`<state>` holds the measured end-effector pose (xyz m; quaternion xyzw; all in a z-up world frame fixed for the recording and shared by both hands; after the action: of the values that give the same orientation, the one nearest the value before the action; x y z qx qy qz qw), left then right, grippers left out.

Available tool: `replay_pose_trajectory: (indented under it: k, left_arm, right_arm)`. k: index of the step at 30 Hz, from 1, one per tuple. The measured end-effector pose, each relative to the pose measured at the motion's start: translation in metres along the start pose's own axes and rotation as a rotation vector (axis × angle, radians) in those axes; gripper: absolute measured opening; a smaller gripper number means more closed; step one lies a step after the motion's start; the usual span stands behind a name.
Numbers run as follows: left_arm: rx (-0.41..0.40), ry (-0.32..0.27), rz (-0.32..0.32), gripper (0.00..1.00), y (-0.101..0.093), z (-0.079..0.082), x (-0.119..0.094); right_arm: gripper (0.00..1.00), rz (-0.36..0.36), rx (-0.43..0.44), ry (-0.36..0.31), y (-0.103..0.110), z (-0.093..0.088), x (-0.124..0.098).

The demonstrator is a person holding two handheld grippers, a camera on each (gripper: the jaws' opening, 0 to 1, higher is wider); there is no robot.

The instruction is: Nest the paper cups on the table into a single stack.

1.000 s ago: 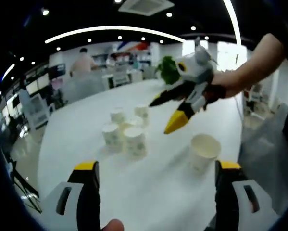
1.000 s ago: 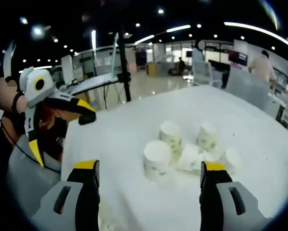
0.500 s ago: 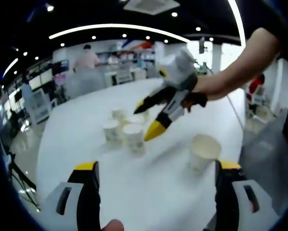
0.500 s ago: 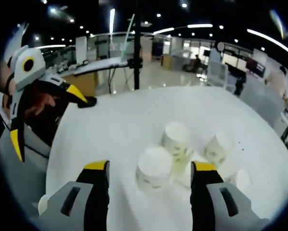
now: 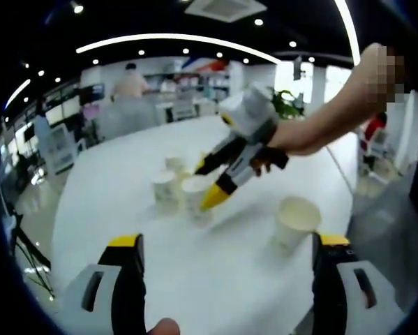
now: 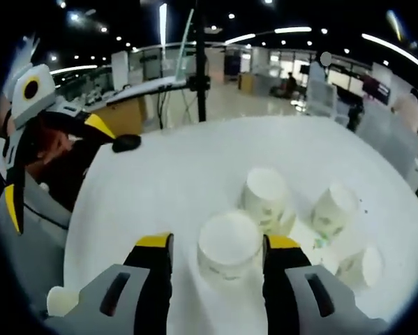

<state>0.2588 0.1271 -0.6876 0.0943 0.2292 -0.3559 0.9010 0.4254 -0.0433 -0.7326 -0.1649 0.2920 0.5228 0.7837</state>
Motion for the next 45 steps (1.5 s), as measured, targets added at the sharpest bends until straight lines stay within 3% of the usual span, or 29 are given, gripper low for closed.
replay_pose_trajectory:
  k: [7, 20, 25, 29, 39, 45]
  left_arm:
    - [0.023, 0.001, 0.000, 0.98, 0.000, 0.003, -0.003]
    - [0.015, -0.004, 0.002, 0.98, 0.000, 0.004, -0.002]
    - [0.010, -0.010, -0.002, 0.98, 0.000, 0.008, -0.001]
    - [0.005, -0.032, 0.000, 0.98, 0.001, 0.015, -0.003]
    - [0.043, -0.042, -0.026, 0.98, 0.002, 0.028, -0.003]
    - [0.051, -0.046, -0.046, 0.98, 0.000, 0.033, -0.003]
  right_arm:
    - [0.35, -0.015, 0.012, 0.018, -0.004, 0.000, 0.003]
    - [0.35, 0.000, 0.045, 0.013, 0.003, -0.004, -0.003]
    - [0.35, 0.000, 0.050, 0.001, 0.015, -0.001, -0.018]
    - [0.35, -0.016, 0.071, -0.033, 0.012, 0.003, -0.031]
    - [0.35, -0.045, 0.030, -0.073, 0.030, 0.015, -0.069]
    - [0.35, -0.079, 0.030, -0.113, 0.022, 0.015, -0.086]
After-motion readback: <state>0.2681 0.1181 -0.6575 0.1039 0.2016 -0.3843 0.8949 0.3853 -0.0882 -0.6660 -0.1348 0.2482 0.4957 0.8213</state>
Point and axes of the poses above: the point that each gripper's makers call its tool centre point, and the gripper's own axes: x roughly forward along the fingers, y roughly to its left, z roughly out of its top, the point moved 10 cm from there along -x, roughly backward along the fingers, and after that the axes turned 4 degrees about x, right-handed, at the moved point
